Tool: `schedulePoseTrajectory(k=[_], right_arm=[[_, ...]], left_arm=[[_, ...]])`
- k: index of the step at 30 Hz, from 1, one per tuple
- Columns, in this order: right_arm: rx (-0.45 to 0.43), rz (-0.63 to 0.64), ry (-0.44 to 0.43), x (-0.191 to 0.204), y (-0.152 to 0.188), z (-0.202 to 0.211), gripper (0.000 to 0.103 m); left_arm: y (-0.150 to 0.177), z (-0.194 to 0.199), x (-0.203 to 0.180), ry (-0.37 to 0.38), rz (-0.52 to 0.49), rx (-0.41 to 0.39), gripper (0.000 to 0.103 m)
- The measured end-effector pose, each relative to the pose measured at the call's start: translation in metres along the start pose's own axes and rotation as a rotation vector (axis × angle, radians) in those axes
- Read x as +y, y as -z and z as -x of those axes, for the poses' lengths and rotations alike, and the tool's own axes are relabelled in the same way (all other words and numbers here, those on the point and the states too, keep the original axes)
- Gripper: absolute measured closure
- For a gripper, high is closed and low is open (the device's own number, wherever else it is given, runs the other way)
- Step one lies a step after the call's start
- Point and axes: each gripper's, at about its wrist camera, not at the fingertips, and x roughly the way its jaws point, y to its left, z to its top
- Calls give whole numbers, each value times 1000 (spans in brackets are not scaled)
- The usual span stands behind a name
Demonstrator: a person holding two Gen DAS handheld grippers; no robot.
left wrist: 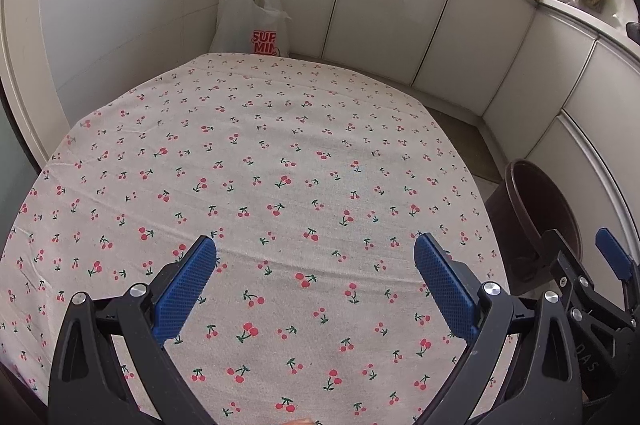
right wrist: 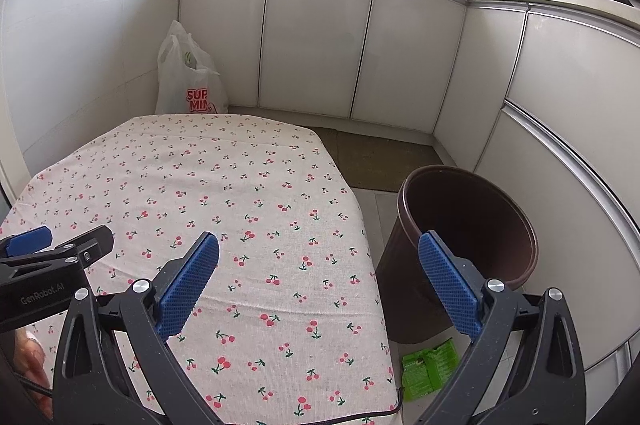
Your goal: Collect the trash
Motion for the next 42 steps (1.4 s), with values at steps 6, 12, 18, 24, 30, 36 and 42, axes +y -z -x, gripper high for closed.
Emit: schedulePoseTrajectory(k=[6,12,18,24,30,36,42], right_arm=[[1,0,0,0,0,0,7],[4,2,2,1,0,-1,7],[5,0,3,1,1,-1,7],[5,0,5,1,1,-1,7],[12,-1,10,0,2,-4,7],[18,1,17,-1,2,-7,7],[18,-2,21,-2,2,-7,7]], left_arm=[[1,-3,0,-1,1,9,7],[1,-4,1,-1,1,10,7],[2,-5,1,1,0,14,7],[3,-5,1,5,-1,16,7],[4,-5,1,10,-1,17,7],[4,-4,-1,6,-15,16,7],[4,-3,-3,6,-21,13,7]])
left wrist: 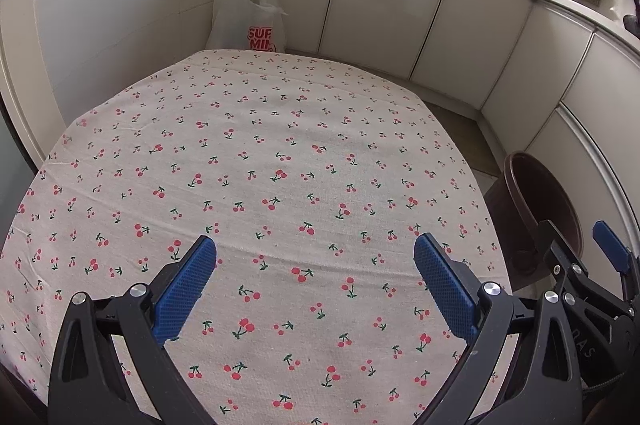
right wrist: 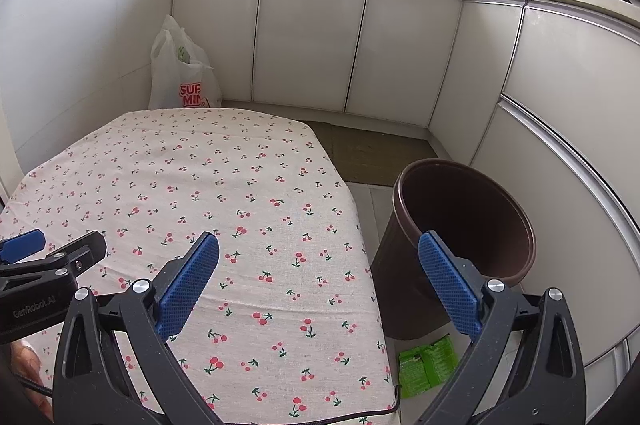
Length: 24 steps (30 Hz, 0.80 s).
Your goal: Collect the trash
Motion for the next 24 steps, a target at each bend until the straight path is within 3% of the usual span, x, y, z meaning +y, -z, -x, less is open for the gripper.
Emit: schedulePoseTrajectory(k=[13,24], right_arm=[[6,1,-1,-1,1,-2,7],[8,-1,-1,-1,0,-2,7]], left_arm=[[1,-1,0,2,4,5,7],[3,-1,-2,27,-7,-4,15]])
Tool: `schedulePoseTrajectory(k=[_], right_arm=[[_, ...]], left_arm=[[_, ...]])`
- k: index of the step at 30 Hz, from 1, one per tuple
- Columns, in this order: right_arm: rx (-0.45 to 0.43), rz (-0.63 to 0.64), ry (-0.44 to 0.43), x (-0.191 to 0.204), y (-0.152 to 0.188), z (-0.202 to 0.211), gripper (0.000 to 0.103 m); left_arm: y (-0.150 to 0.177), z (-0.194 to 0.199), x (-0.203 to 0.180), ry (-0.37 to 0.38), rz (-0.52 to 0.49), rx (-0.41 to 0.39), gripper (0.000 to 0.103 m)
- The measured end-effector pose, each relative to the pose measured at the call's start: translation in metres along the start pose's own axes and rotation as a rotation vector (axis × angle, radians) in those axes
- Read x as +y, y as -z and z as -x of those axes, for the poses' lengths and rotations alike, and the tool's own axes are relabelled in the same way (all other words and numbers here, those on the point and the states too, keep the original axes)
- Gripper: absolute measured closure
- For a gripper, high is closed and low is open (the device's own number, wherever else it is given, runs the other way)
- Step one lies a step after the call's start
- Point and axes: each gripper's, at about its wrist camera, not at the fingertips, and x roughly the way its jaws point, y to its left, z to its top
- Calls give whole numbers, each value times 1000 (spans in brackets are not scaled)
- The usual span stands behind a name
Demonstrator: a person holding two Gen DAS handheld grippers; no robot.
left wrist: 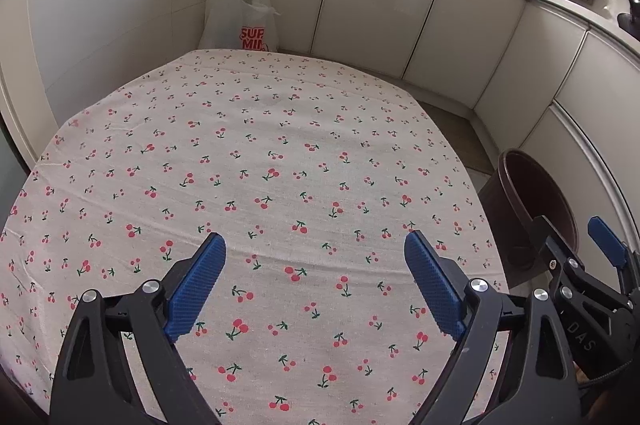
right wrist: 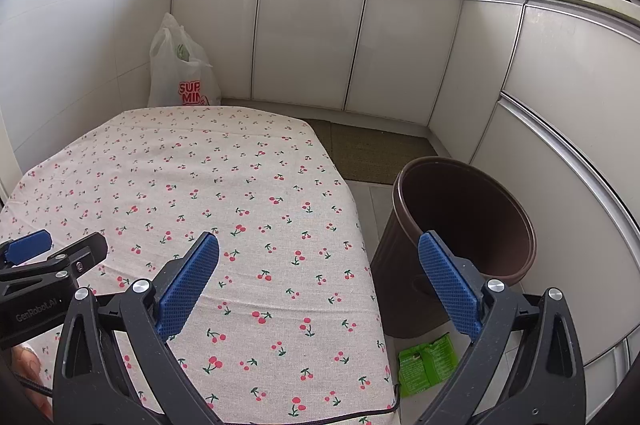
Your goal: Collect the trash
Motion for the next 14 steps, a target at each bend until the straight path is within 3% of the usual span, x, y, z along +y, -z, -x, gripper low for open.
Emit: schedulePoseTrajectory(k=[14], right_arm=[[0,0,1,0,0,-1,7]], left_arm=[[-1,-5,1,4,16,29,13]])
